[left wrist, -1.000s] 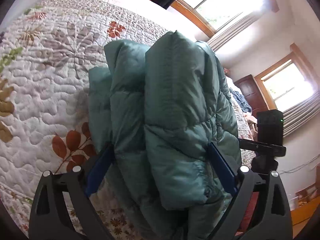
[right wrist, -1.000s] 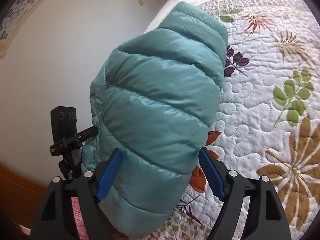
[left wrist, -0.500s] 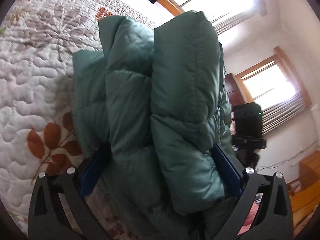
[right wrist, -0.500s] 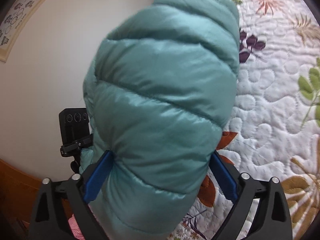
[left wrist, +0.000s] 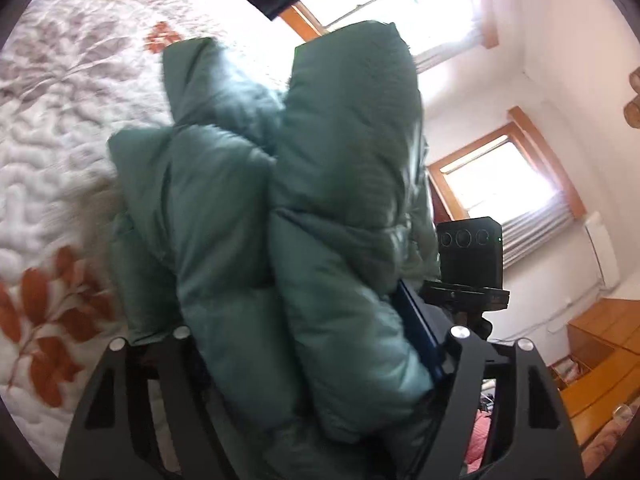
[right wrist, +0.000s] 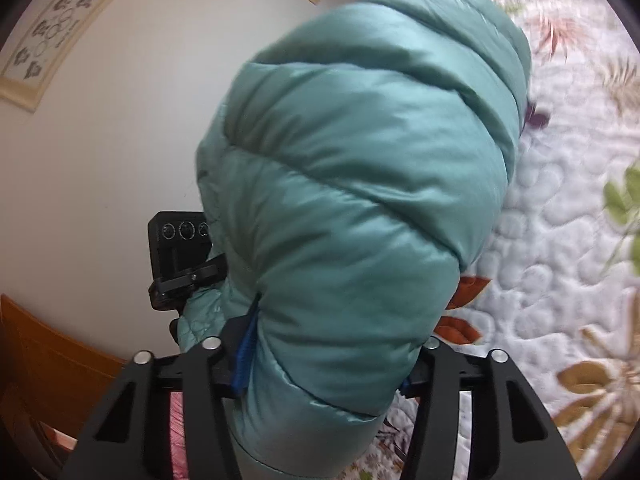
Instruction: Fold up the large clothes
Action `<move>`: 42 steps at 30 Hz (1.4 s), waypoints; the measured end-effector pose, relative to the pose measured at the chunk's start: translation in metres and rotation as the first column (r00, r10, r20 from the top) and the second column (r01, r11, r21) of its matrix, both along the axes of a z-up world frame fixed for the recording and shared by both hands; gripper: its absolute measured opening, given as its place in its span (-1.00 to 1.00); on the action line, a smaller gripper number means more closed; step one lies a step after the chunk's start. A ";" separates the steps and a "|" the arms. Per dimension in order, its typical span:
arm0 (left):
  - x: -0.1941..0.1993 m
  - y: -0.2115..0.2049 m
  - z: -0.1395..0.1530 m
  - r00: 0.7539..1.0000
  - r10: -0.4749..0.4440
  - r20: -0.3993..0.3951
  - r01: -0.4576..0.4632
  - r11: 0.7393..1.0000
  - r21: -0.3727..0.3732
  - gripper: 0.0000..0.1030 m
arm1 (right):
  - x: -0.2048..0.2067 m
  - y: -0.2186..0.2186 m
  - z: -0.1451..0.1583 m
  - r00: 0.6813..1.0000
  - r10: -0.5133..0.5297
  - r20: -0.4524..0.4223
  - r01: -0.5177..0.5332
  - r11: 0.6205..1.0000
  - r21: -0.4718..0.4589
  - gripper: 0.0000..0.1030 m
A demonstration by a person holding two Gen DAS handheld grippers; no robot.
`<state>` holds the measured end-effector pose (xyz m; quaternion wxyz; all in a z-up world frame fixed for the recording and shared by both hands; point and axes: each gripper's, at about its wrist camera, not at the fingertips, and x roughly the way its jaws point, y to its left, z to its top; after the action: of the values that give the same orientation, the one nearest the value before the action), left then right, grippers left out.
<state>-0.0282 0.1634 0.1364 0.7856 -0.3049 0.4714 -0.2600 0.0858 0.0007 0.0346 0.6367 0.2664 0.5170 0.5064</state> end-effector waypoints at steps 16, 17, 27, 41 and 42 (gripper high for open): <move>0.089 -0.149 -0.005 0.988 -0.154 0.032 0.153 0.988 0.016 0.36 | 0.020 -0.125 0.034 0.978 -0.182 0.106 0.194 0.975 -0.113 -0.03; 0.092 -0.150 -0.009 0.988 -0.155 0.026 0.155 0.988 0.021 0.36 | 0.021 -0.127 0.029 0.978 -0.187 0.093 0.197 0.973 -0.116 -0.02; 0.083 -0.173 -0.041 0.981 -0.191 0.021 0.187 0.975 0.117 0.44 | 0.026 -0.146 -0.032 0.980 -0.197 0.011 0.196 0.970 -0.144 0.21; 0.047 -0.150 0.025 0.994 -0.058 0.096 0.029 0.960 0.277 0.68 | -0.029 -0.144 0.046 0.925 -0.295 0.240 0.363 0.875 -0.320 0.46; 0.047 -0.149 0.038 0.991 -0.049 0.126 0.011 0.958 0.287 0.68 | -0.033 -0.145 0.056 0.922 -0.293 0.252 0.364 0.878 -0.311 0.46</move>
<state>0.0191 0.0142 0.1748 0.8468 -0.1633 0.4556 -0.2209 0.0529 -0.1447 0.0903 0.7990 0.1808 0.4802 0.3135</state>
